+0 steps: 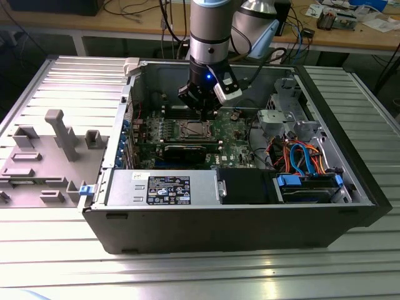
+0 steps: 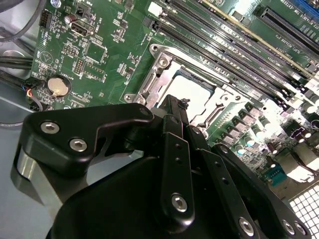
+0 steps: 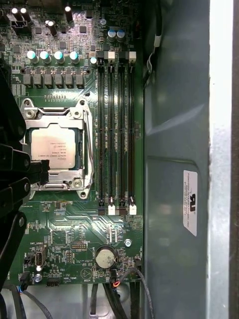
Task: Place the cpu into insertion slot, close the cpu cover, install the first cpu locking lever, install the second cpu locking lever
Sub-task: 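Install the second cpu locking lever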
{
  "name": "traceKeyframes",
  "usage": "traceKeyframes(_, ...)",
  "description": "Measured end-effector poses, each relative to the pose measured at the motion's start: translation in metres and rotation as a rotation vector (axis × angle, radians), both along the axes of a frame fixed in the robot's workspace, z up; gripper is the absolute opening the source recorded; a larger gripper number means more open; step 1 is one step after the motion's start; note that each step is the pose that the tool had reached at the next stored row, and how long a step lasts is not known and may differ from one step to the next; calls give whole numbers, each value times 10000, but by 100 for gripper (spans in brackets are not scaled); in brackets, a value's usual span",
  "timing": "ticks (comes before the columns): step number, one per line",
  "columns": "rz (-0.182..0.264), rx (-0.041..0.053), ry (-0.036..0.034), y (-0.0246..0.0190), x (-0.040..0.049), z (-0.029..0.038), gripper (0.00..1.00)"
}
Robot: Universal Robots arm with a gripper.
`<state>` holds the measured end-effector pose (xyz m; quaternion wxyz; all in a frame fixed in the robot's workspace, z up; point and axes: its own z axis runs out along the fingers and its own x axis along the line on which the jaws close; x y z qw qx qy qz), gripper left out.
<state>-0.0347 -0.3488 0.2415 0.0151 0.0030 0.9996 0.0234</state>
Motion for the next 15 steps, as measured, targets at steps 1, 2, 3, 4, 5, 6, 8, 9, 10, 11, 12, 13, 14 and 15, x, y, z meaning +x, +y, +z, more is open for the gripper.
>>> traceKeyframes(1,-3,1,2,-13,0,0,11)
traceKeyframes(2,-2,2,4,-51,0,-1,11)
traceKeyframes(3,-3,1,5,-72,0,0,11)
traceKeyframes(4,-3,0,7,-91,0,0,11)
traceKeyframes(5,-2,0,9,-121,1,0,11)
traceKeyframes(6,-3,1,12,-135,2,-1,11)
traceKeyframes(8,-2,1,23,-147,5,-1,11)
traceKeyframes(9,-3,2,31,-149,8,-1,11)
traceKeyframes(10,-3,2,38,-150,9,-1,11)
traceKeyframes(11,-2,1,53,-150,11,0,11)
traceKeyframes(12,-3,-3,78,-151,11,8,11)
traceKeyframes(13,-4,0,88,-151,11,18,11)
traceKeyframes(14,-4,1,95,-151,11,29,11)
traceKeyframes(15,-3,0,102,-151,11,41,11)
